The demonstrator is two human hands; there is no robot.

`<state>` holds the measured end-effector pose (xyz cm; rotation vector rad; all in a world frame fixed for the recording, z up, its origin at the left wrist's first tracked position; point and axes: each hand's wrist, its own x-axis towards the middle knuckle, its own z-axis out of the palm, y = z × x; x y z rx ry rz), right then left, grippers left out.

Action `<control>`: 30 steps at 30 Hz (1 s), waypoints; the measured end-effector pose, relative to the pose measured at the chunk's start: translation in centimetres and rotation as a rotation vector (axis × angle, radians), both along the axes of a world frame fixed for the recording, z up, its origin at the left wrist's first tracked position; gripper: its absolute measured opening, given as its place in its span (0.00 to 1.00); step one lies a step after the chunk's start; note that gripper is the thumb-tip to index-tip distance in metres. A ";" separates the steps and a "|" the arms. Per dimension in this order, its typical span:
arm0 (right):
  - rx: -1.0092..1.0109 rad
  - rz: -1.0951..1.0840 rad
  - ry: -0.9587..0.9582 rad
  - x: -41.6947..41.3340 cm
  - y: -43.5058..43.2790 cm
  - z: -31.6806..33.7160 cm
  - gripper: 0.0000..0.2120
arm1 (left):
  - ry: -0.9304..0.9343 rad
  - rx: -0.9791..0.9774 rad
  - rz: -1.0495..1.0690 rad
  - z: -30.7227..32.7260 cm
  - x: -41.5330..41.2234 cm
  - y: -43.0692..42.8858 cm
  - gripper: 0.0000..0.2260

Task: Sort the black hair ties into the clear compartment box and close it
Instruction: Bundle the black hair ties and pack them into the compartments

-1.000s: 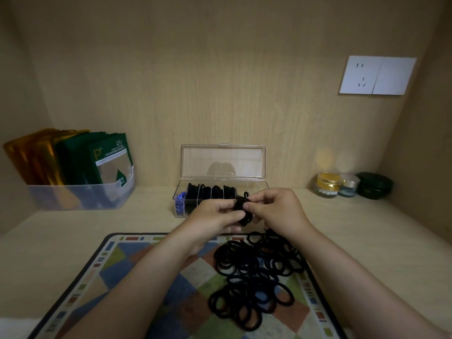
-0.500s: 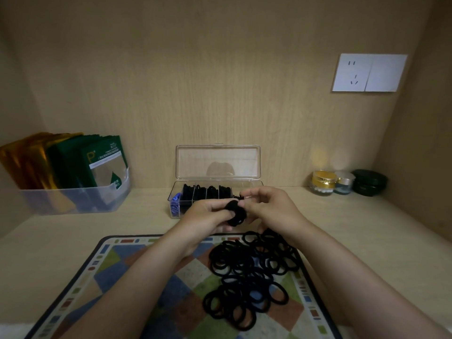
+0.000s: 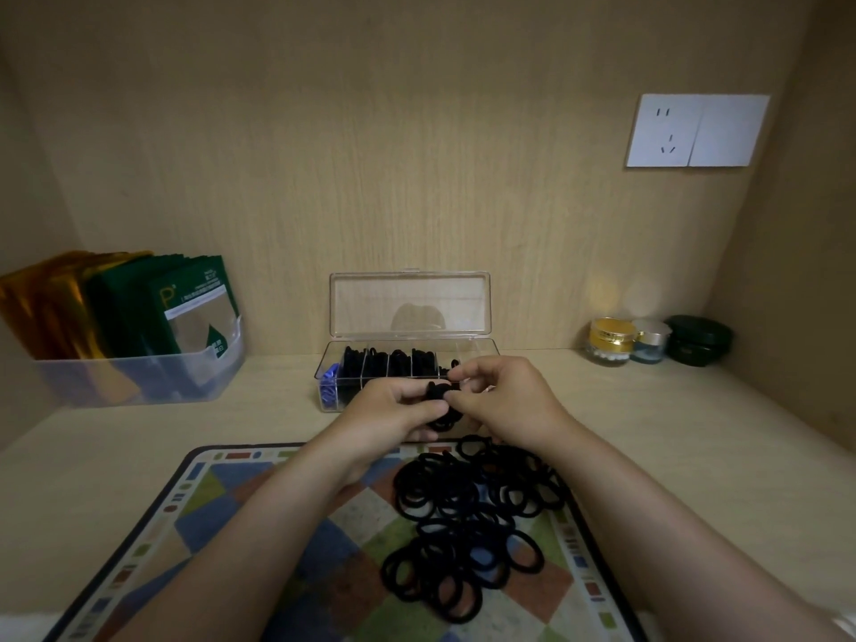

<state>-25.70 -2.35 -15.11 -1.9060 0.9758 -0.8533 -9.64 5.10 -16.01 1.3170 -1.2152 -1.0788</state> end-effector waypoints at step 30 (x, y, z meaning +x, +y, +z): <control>0.112 0.231 0.064 -1.4 0.9 1.5 0.06 | 0.014 -0.007 0.022 -0.3 0.0 -0.1 0.12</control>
